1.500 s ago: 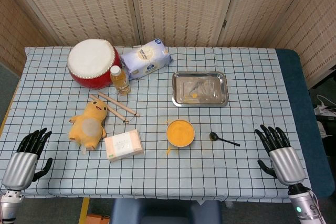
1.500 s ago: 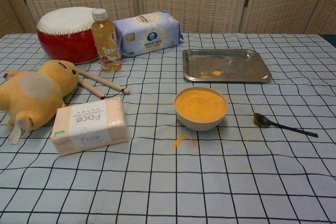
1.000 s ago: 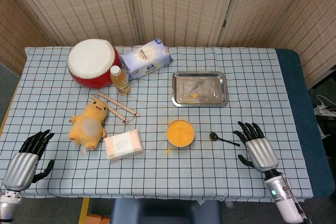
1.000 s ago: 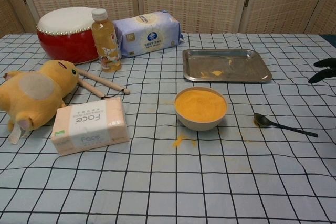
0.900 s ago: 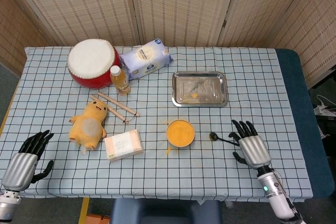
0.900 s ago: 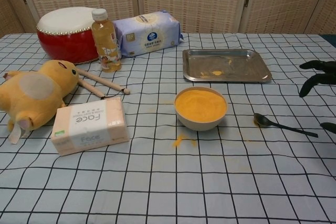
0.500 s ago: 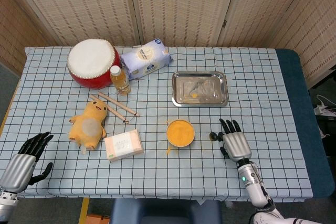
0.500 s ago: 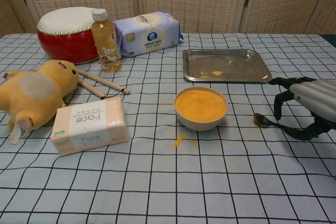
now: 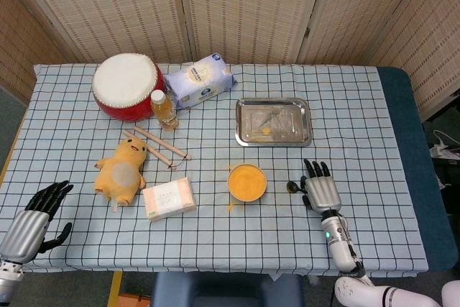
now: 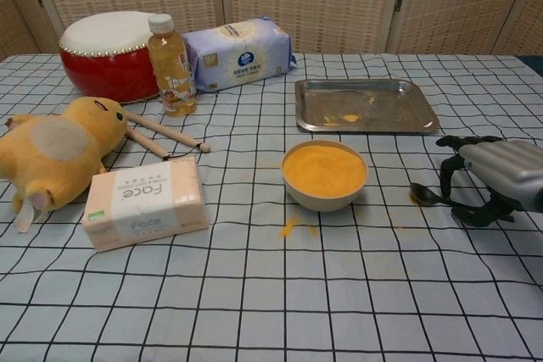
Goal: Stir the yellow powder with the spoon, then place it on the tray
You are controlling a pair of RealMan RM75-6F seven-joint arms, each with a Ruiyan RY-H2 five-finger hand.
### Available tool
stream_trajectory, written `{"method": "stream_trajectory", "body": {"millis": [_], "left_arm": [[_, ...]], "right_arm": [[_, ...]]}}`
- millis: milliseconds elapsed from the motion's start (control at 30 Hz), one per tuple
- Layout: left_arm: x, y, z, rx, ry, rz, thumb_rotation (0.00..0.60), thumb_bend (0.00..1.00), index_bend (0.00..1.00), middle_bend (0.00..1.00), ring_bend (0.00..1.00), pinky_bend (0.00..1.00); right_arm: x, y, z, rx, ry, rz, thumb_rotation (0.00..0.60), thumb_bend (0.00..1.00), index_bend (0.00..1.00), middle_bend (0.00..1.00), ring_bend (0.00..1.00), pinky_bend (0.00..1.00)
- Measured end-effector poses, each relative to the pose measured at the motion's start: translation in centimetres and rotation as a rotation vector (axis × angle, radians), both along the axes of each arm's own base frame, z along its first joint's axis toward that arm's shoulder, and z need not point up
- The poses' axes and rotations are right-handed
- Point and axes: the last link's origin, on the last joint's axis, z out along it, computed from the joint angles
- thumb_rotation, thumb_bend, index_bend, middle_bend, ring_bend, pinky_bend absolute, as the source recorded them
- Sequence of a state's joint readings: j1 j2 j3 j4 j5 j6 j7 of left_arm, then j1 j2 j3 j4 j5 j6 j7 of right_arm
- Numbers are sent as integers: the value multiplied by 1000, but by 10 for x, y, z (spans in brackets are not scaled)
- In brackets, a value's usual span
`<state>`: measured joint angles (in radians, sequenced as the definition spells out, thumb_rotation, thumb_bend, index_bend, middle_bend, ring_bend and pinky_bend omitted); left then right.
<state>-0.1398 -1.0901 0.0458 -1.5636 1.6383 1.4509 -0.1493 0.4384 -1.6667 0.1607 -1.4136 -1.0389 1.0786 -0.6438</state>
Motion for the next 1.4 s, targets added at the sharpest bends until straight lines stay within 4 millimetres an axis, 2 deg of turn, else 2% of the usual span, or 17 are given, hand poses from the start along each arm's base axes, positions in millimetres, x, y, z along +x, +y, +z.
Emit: {"method": "stream_trajectory", "body": {"millis": [933, 1400], "left_arm": [[-3, 1, 2, -15, 9, 15, 600, 445, 0, 0, 0, 102], [-2, 0, 3, -12, 4, 9, 600, 446, 0, 0, 0, 101]], "right_arm": [[2, -3, -10, -3, 16, 2, 600, 377, 528, 0, 0, 0], [4, 2, -6, -32, 24, 20, 600, 394, 668, 0, 0, 0]]}}
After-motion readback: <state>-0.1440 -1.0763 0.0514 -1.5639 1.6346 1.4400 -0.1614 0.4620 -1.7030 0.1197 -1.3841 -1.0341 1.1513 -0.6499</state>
